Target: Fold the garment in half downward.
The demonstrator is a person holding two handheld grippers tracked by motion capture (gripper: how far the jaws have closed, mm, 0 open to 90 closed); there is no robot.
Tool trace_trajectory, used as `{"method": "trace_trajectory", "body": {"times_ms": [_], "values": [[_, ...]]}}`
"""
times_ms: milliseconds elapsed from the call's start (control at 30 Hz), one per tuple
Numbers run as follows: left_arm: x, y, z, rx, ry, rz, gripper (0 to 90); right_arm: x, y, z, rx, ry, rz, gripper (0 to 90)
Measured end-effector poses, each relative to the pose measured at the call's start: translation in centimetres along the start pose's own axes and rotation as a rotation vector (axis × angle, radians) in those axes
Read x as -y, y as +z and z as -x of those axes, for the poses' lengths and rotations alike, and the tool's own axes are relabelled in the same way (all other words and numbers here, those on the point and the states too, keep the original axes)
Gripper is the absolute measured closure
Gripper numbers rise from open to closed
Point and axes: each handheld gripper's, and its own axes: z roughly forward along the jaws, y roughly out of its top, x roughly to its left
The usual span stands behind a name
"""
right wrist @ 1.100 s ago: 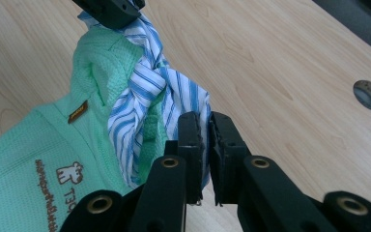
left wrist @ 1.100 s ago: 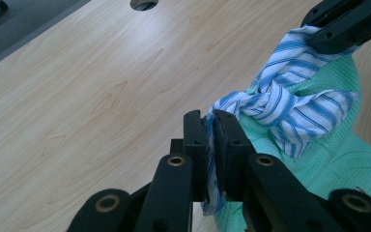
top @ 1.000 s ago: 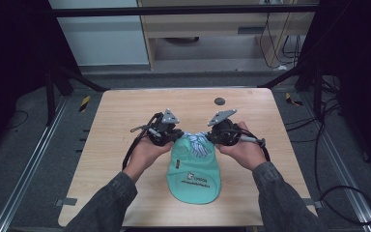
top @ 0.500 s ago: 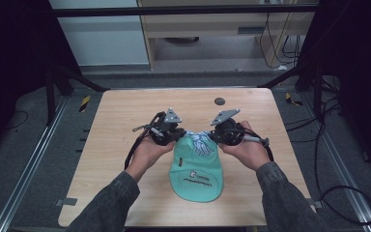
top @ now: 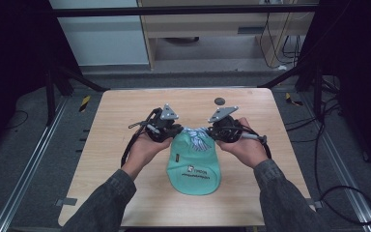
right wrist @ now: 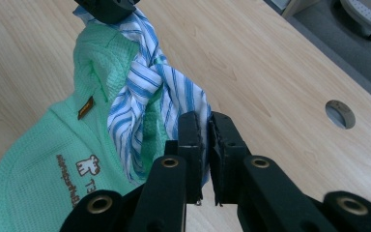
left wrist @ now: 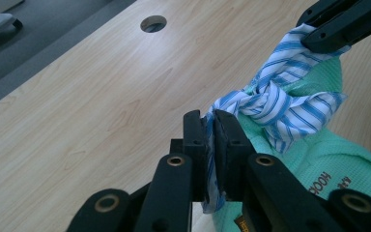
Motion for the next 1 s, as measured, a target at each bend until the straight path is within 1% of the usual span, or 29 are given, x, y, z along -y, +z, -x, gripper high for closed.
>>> {"method": "trace_trajectory", "body": {"times_ms": [167, 267, 467, 567, 667, 733, 867, 1000], "values": [[-0.6, -0.2, -0.2, -0.007, 0.015, 0.001, 84.2, -0.4, -0.1, 0.2, 0.009, -0.013, -0.003, 84.1], [-0.7, -0.4, -0.3, -0.010, 0.008, 0.010, 84.3, -0.7, -0.3, 0.3, 0.013, -0.016, 0.000, 84.2], [-1.1, -0.7, -0.4, -0.016, 0.017, 0.021, 84.2, -1.2, -0.7, 0.5, 0.023, -0.024, 0.006, 84.2], [-1.4, -0.9, -0.5, -0.017, 0.017, 0.026, 84.2, -1.5, -0.8, 0.7, 0.027, -0.034, 0.005, 84.2], [-1.7, -1.0, -0.7, -0.021, 0.030, 0.020, 84.2, -1.8, -0.9, 0.8, 0.033, -0.042, 0.008, 84.2], [-1.8, -1.1, -0.8, -0.019, 0.033, 0.021, 84.3, -2.0, -0.9, 0.9, 0.042, -0.059, 0.001, 84.2], [-1.7, -1.0, -0.9, -0.025, 0.040, 0.012, 84.2, -2.1, -0.7, 0.9, 0.042, -0.061, -0.001, 84.2], [-2.0, -1.1, -1.2, -0.034, 0.035, 0.021, 84.2, -2.3, -0.6, 1.0, 0.044, -0.060, 0.004, 84.2]]}}
